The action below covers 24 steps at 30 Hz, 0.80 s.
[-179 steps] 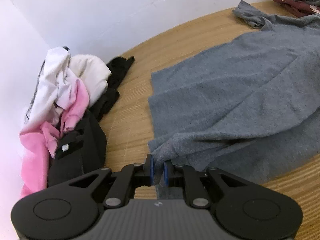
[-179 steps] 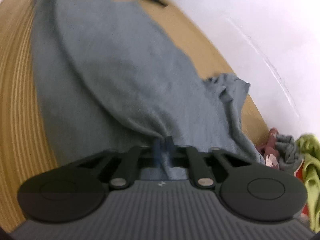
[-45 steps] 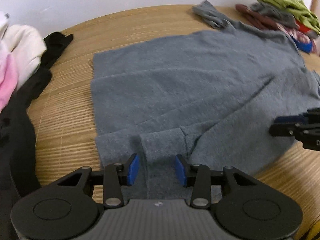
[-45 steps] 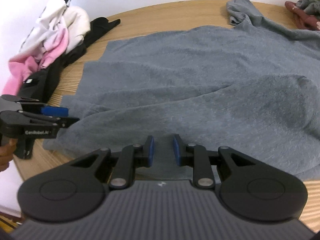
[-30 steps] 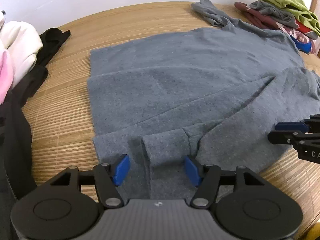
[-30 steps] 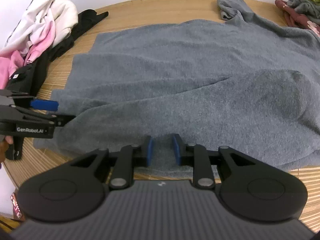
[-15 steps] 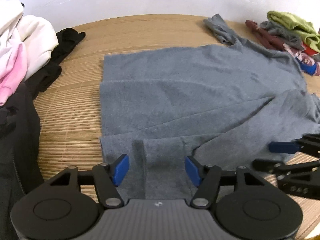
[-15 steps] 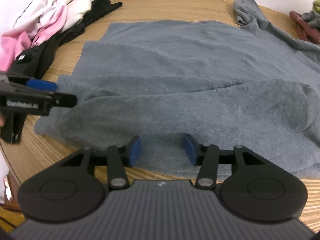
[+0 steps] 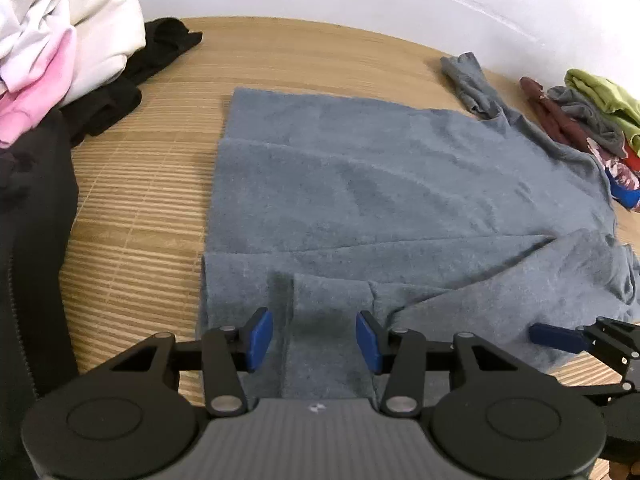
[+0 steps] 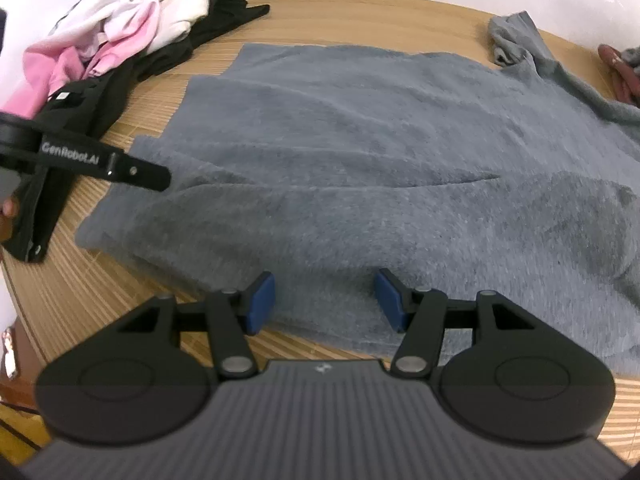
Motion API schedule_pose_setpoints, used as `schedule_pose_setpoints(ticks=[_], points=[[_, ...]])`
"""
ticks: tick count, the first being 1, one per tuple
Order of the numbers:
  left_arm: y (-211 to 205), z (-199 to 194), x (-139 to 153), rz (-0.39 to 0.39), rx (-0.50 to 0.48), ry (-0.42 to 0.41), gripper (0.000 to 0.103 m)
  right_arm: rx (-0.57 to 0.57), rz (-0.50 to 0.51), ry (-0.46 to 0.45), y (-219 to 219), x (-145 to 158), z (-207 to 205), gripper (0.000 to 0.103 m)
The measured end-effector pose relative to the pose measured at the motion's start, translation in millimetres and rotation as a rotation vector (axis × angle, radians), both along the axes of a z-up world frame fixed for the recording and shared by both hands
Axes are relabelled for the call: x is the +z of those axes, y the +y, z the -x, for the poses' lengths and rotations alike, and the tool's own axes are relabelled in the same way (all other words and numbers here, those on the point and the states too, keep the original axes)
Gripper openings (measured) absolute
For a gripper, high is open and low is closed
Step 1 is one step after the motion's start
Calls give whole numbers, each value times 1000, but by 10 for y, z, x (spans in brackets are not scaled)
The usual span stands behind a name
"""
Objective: Fold clothes
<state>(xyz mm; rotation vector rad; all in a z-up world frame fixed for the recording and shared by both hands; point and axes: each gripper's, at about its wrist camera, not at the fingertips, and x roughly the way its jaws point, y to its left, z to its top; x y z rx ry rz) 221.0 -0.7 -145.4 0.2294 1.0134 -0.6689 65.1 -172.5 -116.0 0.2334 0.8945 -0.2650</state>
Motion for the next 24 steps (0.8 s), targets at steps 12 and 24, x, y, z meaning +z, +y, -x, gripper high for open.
schedule_pose_setpoints(ticks=[12, 24], points=[[-105, 118, 11, 2, 64, 30, 8, 21, -31, -71, -255, 168, 224, 70], [-245, 176, 185, -155, 84, -28, 20, -525, -97, -196, -2046, 469, 1437, 72]])
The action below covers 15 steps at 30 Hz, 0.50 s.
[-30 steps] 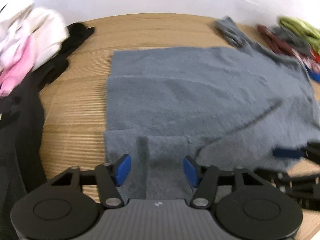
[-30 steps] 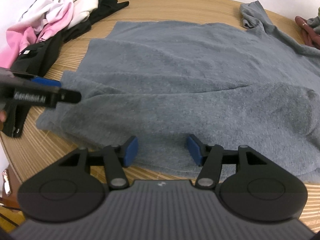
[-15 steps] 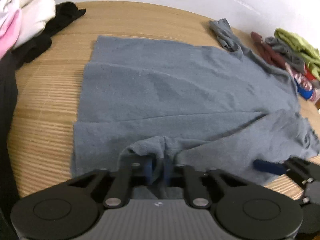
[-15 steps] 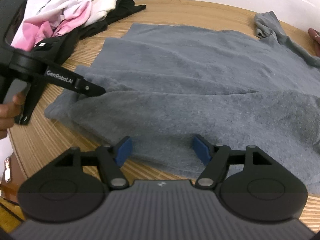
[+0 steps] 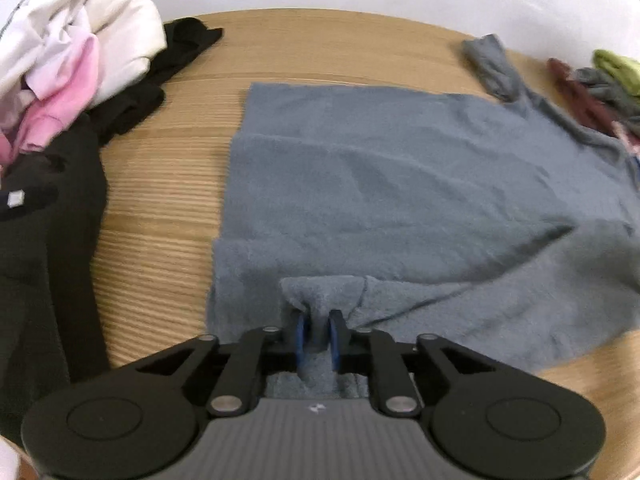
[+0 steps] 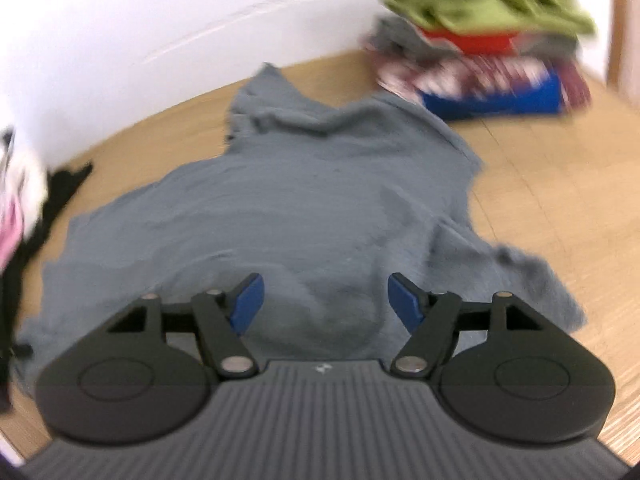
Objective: Fold clothes
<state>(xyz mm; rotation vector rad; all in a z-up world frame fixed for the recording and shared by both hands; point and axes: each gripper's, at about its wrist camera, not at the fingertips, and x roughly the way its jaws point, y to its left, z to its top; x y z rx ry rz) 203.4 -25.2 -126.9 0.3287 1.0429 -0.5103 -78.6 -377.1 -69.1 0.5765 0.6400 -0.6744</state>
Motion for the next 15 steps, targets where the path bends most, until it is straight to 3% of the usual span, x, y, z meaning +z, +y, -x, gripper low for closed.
schedule_pose_setpoints(ticks=[3, 6, 8, 11, 15], points=[[-121, -21, 135, -69, -25, -99, 26, -53, -136, -76, -246, -165, 164, 71], [-240, 33, 252, -198, -62, -239, 27, -100, -279, -168, -434, -328, 327, 72], [-251, 26, 302, -225, -49, -240, 27, -57, -381, -239, -540, -453, 410, 72], [-307, 86, 388, -186, -58, -207, 26, 45, -477, -299, -645, -579, 352, 72], [-876, 281, 375, -74, -236, -162, 27, 188, -580, -352, -775, -767, 127, 73]])
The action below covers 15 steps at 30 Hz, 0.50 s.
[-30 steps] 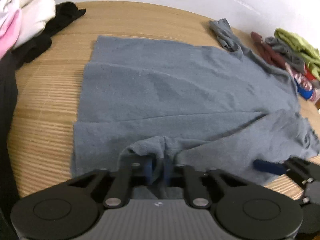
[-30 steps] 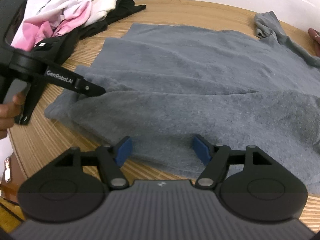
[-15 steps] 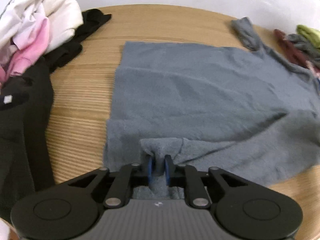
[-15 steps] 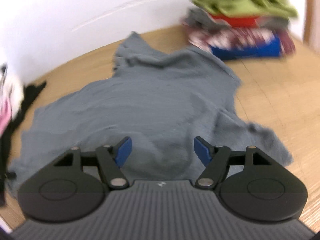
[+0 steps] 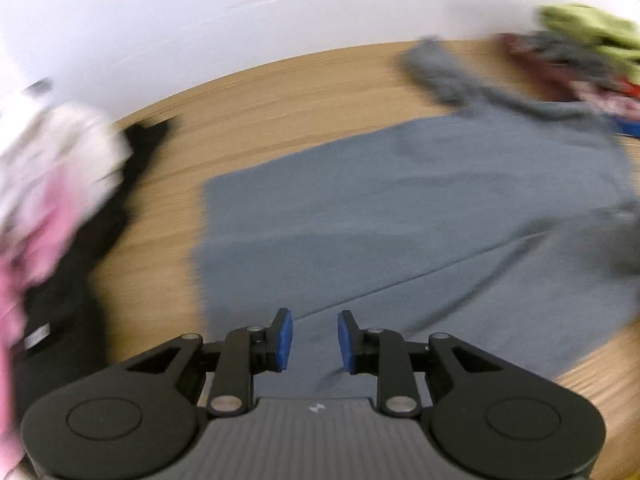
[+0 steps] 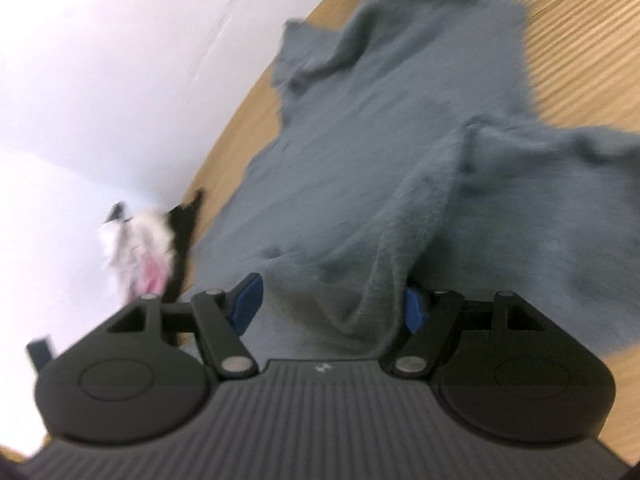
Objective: Fold clothes
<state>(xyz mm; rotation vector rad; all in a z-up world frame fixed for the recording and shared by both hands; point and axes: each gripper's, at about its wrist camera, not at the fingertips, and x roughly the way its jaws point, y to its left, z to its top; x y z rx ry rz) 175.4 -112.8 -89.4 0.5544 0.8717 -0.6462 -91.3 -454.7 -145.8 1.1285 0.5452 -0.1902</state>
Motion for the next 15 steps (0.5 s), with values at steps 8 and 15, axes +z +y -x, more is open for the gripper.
schedule_pose_setpoints(ticks=[8, 15], points=[[-1160, 505, -433, 28, -268, 102, 27, -97, -113, -264, -234, -147, -21, 73], [-1282, 602, -713, -84, -285, 76, 30, -399, -119, -284, -345, -234, 442, 67]])
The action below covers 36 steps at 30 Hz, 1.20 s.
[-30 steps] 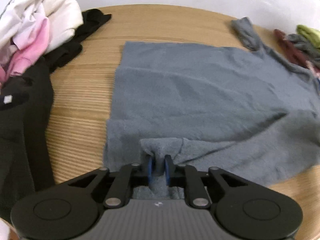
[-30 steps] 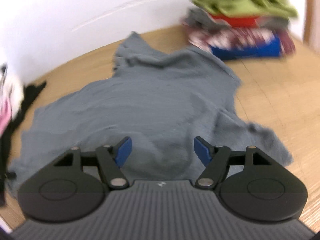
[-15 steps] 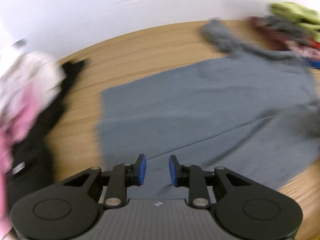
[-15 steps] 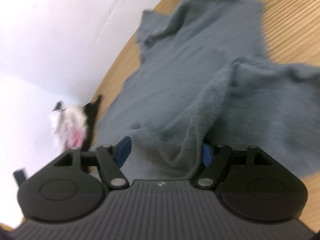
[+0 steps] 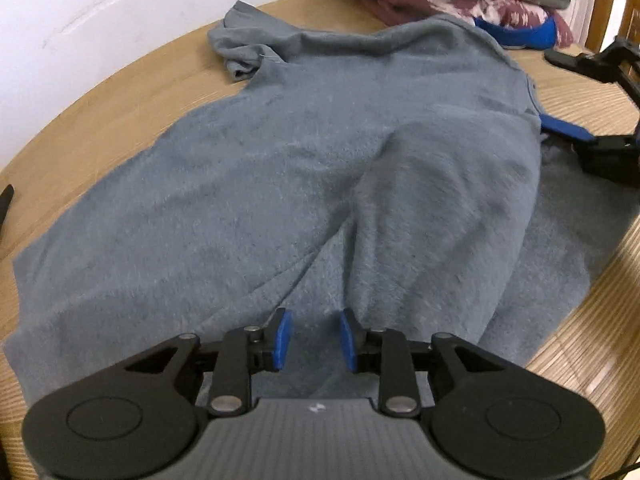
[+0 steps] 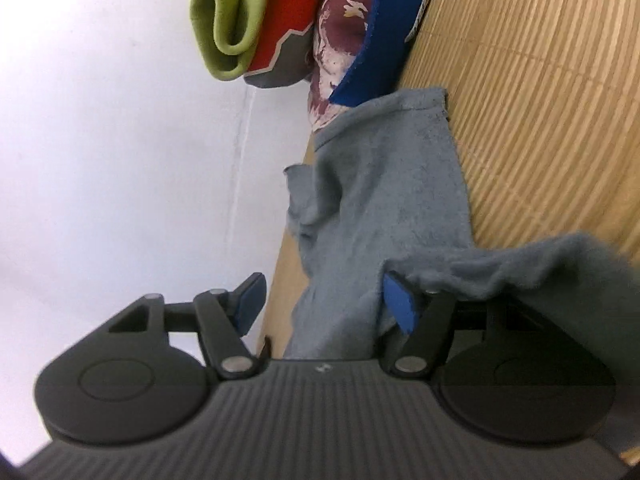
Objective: Fold clothes
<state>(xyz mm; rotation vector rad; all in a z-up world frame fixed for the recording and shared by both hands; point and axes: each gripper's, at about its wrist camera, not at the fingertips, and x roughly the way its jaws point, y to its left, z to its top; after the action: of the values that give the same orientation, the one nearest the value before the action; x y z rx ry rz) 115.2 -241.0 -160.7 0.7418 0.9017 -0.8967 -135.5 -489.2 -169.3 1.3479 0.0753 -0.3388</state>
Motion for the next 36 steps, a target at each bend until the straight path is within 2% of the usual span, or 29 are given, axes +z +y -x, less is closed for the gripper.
schedule_pose_setpoints(ticks=[2, 5, 7, 9, 10, 14, 18, 20, 23, 25, 27, 29, 32, 36], points=[[-25, -14, 13, -9, 8, 2, 32, 28, 71, 68, 13, 148, 60, 70], [-69, -7, 56, -7, 13, -1, 32, 152, 318, 260, 122, 513, 15, 70], [-108, 44, 115, 6, 3, -12, 32, 260, 471, 394, 235, 673, -105, 70], [-157, 127, 218, 32, -27, -26, 32, 382, 553, 460, 291, 736, -172, 70], [-191, 194, 281, 52, -55, -36, 32, 434, 532, 462, 289, 709, -179, 70], [-311, 504, 455, 138, -177, -51, 33, 497, 323, 351, 295, 490, -330, 70], [-461, 708, 375, 151, -262, -28, 36, 421, 222, 369, 268, 255, -549, 70], [-534, 768, 242, 129, -285, -43, 36, 375, 169, 300, 219, 229, -548, 70], [-630, 810, 51, 86, -284, -86, 36, 315, 45, 104, 141, 259, -479, 70], [-669, 802, -53, 58, -268, -125, 36, 294, -32, 30, 91, 256, -446, 70], [-696, 780, -77, 44, -257, -145, 31, 303, -31, 47, 102, 256, -435, 70], [-718, 744, -69, 40, -241, -152, 13, 305, 14, 103, 150, 246, -408, 70], [-662, 649, 56, 79, -199, -110, 9, 303, 3, 125, 188, 163, -280, 70], [-604, 522, 303, 135, -156, -72, 8, 307, -38, 134, 243, 14, -215, 70]])
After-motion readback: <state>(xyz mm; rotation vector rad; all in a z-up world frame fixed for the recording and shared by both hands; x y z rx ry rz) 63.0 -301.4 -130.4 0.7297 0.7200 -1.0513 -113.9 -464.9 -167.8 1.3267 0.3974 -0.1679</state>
